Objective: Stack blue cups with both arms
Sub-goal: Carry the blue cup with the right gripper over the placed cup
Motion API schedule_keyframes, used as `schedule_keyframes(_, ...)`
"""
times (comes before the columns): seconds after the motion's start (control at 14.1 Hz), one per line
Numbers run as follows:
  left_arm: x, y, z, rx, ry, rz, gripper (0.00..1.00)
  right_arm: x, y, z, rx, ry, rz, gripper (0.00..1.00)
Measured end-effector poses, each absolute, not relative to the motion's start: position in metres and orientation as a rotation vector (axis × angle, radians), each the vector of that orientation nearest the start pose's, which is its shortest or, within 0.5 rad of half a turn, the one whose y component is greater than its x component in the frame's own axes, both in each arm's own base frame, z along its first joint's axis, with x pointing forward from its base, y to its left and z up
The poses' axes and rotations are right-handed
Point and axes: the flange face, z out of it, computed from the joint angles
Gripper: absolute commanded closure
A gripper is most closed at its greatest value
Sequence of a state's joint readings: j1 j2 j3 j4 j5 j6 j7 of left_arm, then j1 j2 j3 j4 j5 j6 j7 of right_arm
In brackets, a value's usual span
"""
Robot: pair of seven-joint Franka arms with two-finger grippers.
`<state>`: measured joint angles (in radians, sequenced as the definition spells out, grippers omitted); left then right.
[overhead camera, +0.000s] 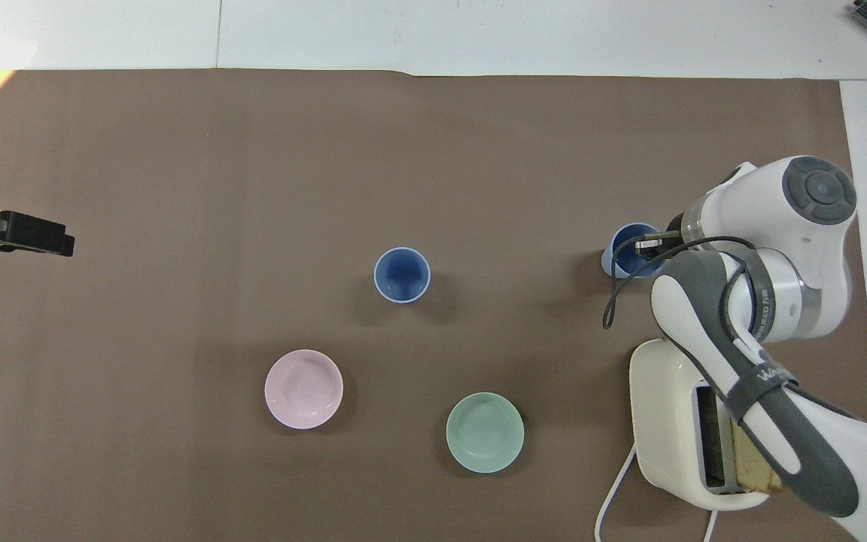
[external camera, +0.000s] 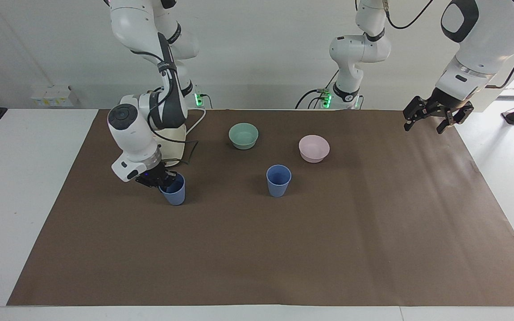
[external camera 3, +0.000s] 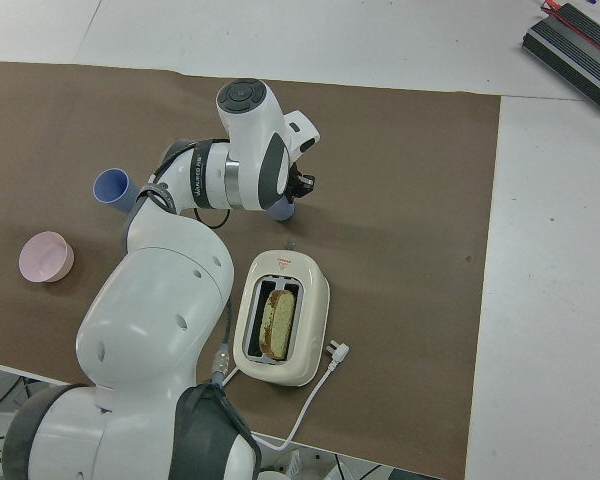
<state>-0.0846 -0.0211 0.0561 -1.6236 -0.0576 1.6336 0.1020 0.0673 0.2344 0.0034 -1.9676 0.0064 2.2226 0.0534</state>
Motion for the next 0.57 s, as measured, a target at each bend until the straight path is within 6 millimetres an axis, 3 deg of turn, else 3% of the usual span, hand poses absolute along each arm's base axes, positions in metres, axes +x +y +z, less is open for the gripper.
schedule_keyframes(0.14, 0.553, -0.018, 0.618, -3.192, 0.195, -0.046, 0.0, 0.603, 0.044, 0.363, -3.135, -0.023, -0.021, 1.0)
schedule_keyframes(0.28, 0.554, -0.007, 0.62, -3.194, 0.167, -0.029, 0.0, 0.61, 0.051, 0.39, -3.133, -0.033, 0.012, 1.0)
schedule_keyframes(0.57, 0.557, -0.005, 0.622, -3.193, 0.163, -0.024, 0.0, 0.617, 0.1, 0.489, -3.114, 0.022, -0.008, 1.0)
